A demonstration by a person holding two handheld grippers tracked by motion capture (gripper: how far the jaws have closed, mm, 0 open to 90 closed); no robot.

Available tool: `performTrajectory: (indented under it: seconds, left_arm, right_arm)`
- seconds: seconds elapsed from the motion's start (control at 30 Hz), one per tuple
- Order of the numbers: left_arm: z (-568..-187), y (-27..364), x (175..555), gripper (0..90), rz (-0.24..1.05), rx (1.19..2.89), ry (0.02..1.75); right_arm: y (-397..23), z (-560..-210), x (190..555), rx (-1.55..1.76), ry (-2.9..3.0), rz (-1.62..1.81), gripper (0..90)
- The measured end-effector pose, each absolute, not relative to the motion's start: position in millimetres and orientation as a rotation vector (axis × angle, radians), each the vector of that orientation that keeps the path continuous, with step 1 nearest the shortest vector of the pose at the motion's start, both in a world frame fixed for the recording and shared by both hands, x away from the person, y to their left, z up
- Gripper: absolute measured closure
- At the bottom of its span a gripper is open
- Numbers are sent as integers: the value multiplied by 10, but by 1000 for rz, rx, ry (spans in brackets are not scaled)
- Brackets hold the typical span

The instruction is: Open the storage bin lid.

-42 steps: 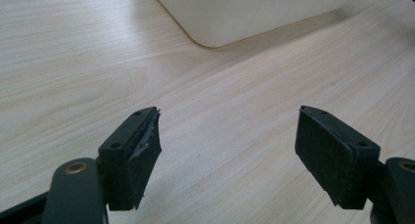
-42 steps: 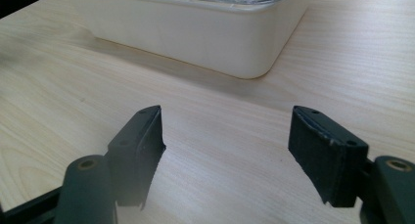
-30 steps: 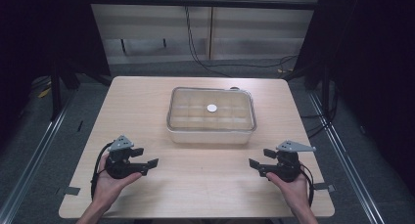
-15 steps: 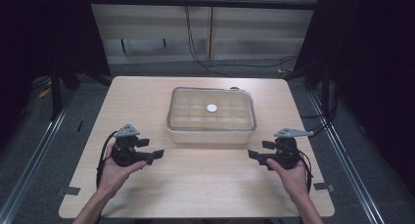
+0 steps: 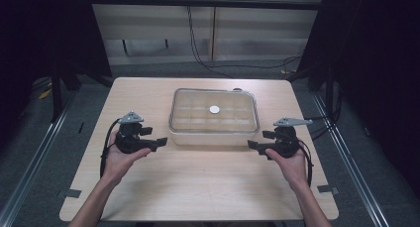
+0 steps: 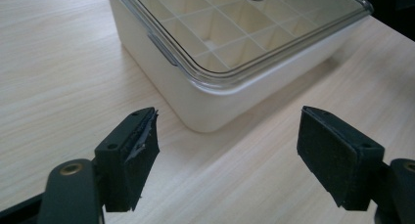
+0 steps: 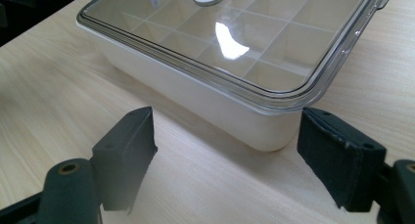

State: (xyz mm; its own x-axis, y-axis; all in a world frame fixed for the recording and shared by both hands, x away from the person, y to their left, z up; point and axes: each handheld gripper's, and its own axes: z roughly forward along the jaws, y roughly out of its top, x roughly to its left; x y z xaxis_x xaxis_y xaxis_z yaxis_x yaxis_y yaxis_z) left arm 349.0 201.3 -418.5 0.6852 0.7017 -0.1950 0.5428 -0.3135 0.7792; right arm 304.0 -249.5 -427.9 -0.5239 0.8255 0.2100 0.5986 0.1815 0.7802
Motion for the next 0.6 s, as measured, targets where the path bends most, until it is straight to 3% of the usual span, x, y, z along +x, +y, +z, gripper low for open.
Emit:
performTrajectory:
  seconds: [0.6]
  left_arm:
    - [-4108, 1911, 3898, 235, 235, 1999, 988]
  right_arm:
    - [-2690, -4126, 3389, 1447, 2148, 1260, 221]
